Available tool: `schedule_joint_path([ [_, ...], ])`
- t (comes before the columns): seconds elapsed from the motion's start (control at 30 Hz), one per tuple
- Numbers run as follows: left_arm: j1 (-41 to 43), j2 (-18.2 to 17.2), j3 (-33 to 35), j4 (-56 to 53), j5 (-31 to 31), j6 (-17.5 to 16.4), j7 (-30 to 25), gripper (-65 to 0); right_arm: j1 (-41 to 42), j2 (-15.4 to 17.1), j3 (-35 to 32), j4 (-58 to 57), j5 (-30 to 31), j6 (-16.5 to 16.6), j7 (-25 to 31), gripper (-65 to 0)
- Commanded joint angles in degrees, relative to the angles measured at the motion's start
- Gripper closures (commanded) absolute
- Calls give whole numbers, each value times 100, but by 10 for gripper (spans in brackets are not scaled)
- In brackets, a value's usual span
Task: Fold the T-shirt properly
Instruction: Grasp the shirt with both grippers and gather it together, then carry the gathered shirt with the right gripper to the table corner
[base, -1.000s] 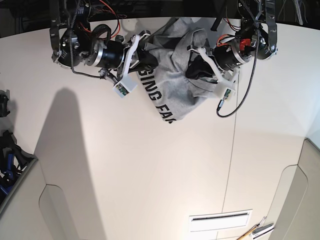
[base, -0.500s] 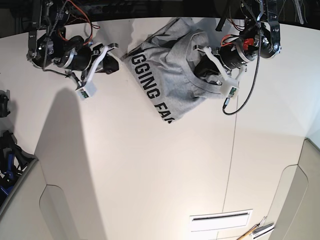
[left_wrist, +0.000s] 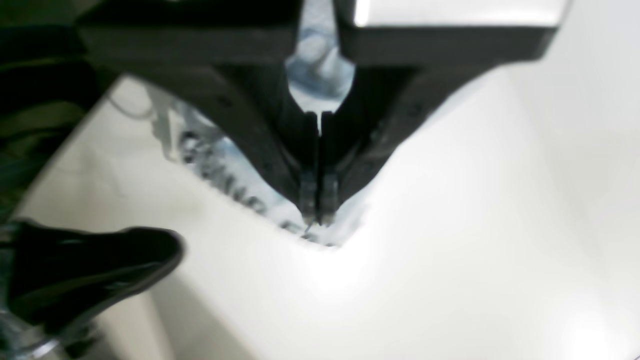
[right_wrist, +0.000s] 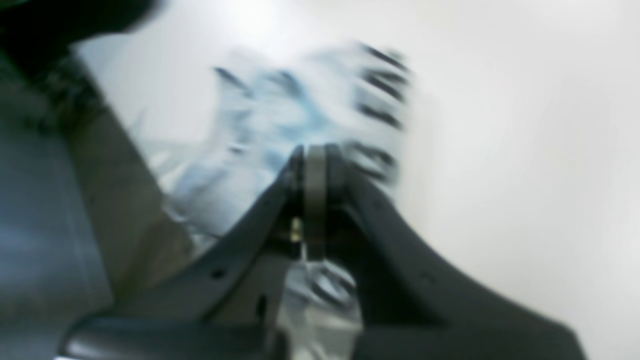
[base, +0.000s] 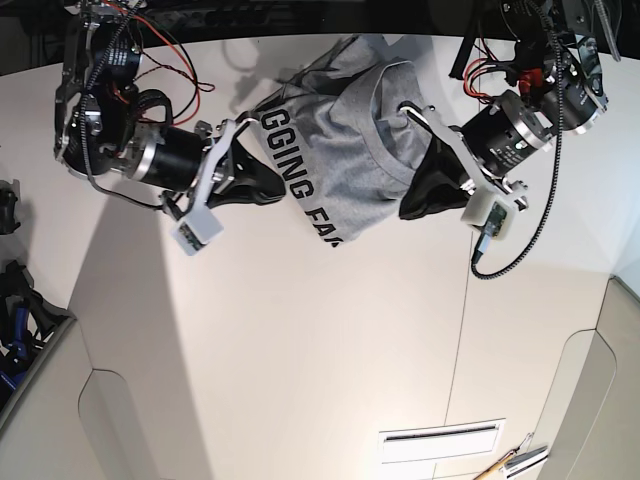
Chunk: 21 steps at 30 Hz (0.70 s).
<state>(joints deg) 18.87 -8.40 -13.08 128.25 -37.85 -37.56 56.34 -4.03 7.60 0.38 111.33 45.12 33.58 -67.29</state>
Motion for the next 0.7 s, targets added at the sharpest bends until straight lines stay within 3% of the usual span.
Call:
schedule_joint_path([
  [0.0,-28,-17,-103,105,-55,7,-127,0,179,2,-219,94,42,52,107,0],
  [0.17,-28,-17,-780,107,155,271,-131,0,693,2,-1620,13,-846,76,114,0],
  [0.37,-28,-20,-2146,105,595,793,-175,0,1034,4,-2898,-538,-1550,74,398,0],
  [0.53,-26,-20,-3110,105,396,800,-210,0,1298,2,-3585,-1674,-1733,68,621,0],
  [0.67,55,-17,-3464,105,127,800,-203,0,1335,2,-3705,-2568,-2081,-2,577,0],
])
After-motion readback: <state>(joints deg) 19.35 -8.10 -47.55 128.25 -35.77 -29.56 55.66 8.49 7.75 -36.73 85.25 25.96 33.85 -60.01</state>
